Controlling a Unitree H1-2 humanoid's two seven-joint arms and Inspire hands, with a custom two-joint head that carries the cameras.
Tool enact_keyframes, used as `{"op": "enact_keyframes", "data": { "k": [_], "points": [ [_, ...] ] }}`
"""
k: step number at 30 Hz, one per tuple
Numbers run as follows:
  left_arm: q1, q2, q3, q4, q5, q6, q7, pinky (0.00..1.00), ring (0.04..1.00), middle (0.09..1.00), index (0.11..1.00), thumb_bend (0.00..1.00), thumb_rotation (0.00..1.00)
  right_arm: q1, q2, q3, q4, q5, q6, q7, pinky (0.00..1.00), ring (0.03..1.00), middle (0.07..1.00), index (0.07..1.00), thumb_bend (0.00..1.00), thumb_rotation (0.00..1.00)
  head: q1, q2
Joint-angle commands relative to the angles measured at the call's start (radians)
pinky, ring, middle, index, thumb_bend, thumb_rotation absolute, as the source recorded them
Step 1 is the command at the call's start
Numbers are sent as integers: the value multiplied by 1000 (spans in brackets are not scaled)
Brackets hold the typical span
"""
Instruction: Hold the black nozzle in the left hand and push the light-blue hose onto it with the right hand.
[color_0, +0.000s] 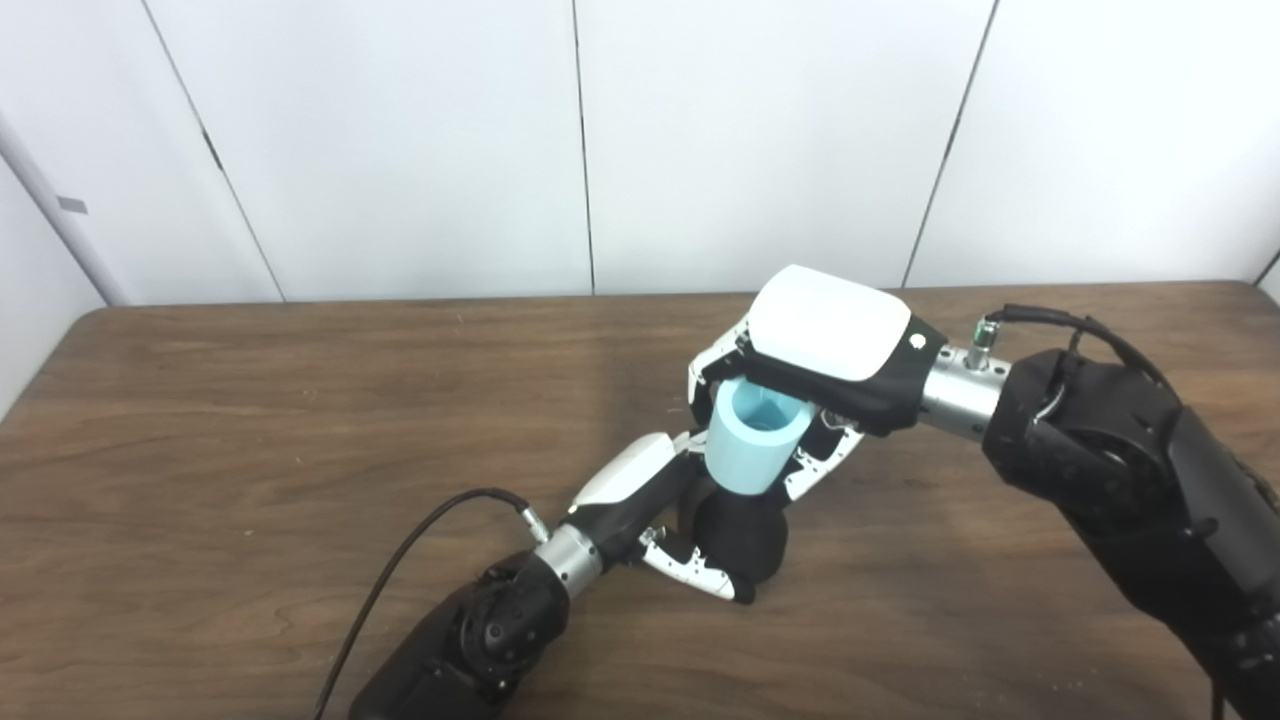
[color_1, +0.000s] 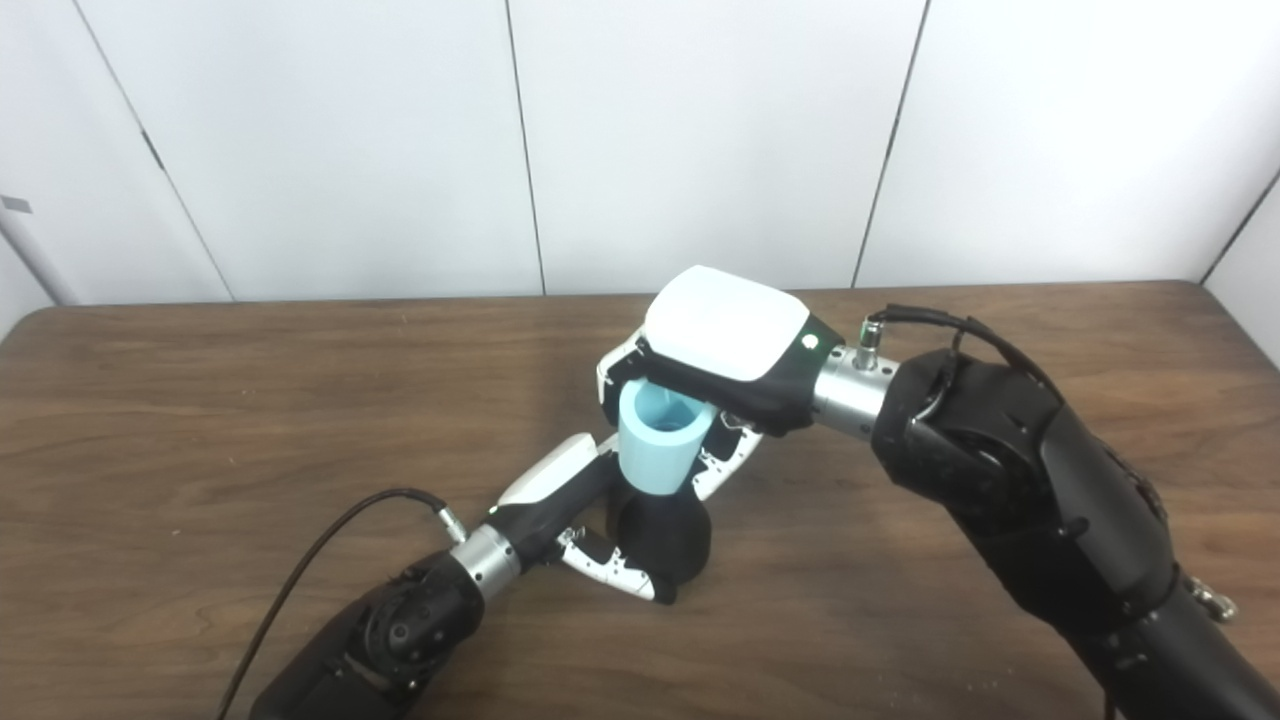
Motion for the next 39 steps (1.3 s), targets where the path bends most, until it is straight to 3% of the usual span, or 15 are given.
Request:
{"op": "enact_keyframes", "data": {
  "k": [1,13,18,21,25,39],
  "points": [
    [115,64,-61,93,40,153,-159,1000,986,828,479,522,65,34,-36,24,70,-44,2,48,245,361,452,543,509,0,-1,1],
    [118,66,-61,85,39,155,-160,1000,981,822,479,522,64,38,-39,45,63,-51,-9,51,246,361,453,543,508,0,0,3],
    [115,65,-62,93,40,150,-158,1000,981,822,479,522,64,22,-38,47,55,-41,2,67,200,345,446,541,507,0,-1,2],
    [115,65,-62,91,40,152,-159,1000,982,820,479,522,64,12,-37,50,38,-46,18,84,205,346,449,542,507,0,-1,2],
    [115,63,-62,89,41,154,-159,1000,983,820,479,522,64,-5,-47,61,8,-64,26,125,326,395,478,532,513,0,-2,4],
    [113,64,-63,93,38,151,-159,1000,983,821,480,522,65,-59,-85,94,-39,-75,58,243,285,377,464,539,512,0,0,6]
  ]
}}
